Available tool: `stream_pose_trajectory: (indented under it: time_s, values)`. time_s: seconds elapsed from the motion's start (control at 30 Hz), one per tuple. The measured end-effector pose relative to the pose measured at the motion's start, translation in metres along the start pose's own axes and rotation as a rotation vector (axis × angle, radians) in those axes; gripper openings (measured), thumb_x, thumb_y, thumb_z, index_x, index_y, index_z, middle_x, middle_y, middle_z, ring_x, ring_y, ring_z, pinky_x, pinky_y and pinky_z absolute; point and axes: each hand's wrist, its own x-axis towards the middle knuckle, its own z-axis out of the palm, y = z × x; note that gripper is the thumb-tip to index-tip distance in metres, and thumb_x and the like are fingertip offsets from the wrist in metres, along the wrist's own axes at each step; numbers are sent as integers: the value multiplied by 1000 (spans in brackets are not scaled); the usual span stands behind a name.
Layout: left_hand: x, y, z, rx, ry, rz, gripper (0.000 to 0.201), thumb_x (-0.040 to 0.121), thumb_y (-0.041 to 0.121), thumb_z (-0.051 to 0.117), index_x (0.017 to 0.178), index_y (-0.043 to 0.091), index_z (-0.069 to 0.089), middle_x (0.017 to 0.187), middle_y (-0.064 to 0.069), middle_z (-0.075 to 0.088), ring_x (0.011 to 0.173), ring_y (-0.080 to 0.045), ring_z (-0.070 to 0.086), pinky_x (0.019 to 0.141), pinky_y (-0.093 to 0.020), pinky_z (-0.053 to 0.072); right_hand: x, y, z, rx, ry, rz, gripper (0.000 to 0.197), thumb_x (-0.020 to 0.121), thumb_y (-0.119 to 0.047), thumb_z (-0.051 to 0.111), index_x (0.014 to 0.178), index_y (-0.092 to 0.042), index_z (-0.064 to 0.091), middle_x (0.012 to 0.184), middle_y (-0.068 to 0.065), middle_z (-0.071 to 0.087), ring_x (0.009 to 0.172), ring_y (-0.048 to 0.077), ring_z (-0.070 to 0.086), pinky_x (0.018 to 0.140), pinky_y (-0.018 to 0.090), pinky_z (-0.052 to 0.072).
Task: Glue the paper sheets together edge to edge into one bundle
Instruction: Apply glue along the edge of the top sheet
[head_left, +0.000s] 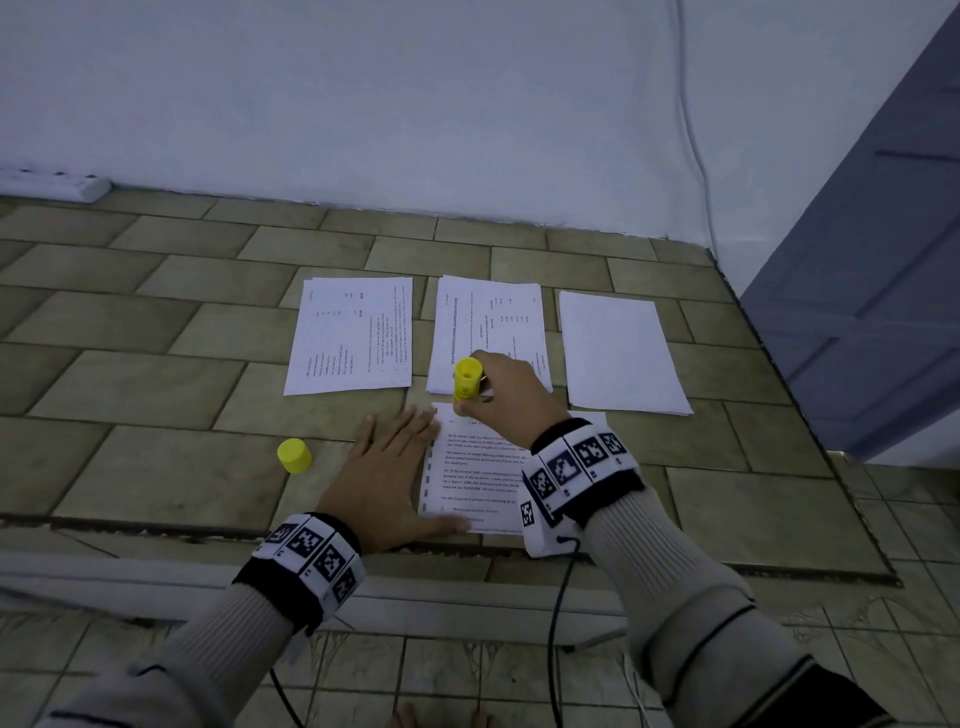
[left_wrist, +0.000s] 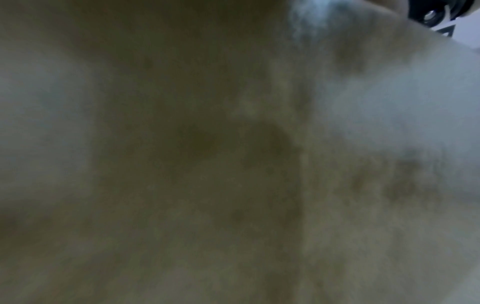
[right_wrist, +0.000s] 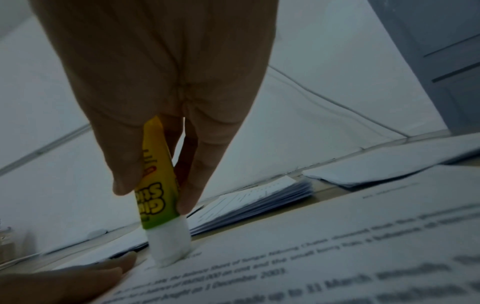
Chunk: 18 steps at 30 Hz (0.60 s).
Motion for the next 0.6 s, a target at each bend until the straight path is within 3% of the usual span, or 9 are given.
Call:
stream_pose_trajectory:
  time_s: [0.17,0.23,0.53,0.6]
  values:
    - [0,0,2,-43,50,-7,126,61,100,8,155,18,15,163,6,5,148,-8,-8,120,-44,-10,-37,11,-13,109,9,-6,17,79,-12,73,77,-4,58,83,5,65,76,11,59,68,17,46]
    - [0,0,3,-27,48,-9,127,60,101,11,155,18,15,163,7,5,148,-9,-10,120,-45,-10,-56,16,-19,174,-7,-34,15,78,-9,75,76,-2,62,88,6,68,80,10,61,70,14,47]
    - [1,-1,4,32,-7,-37,129,59,100,8,156,15,8,163,2,-2,147,-8,-15,120,-44,-11,-117,30,-23,246,-37,-55,17,77,-23,76,91,-21,69,95,-8,69,88,12,65,77,37,56]
    - [0,-1,4,36,-7,-41,129,58,100,7,156,16,8,163,2,0,147,-8,-13,120,-44,-11,-121,30,-20,237,-48,-79,20,78,-23,76,96,-19,69,97,-8,68,89,13,64,77,37,56]
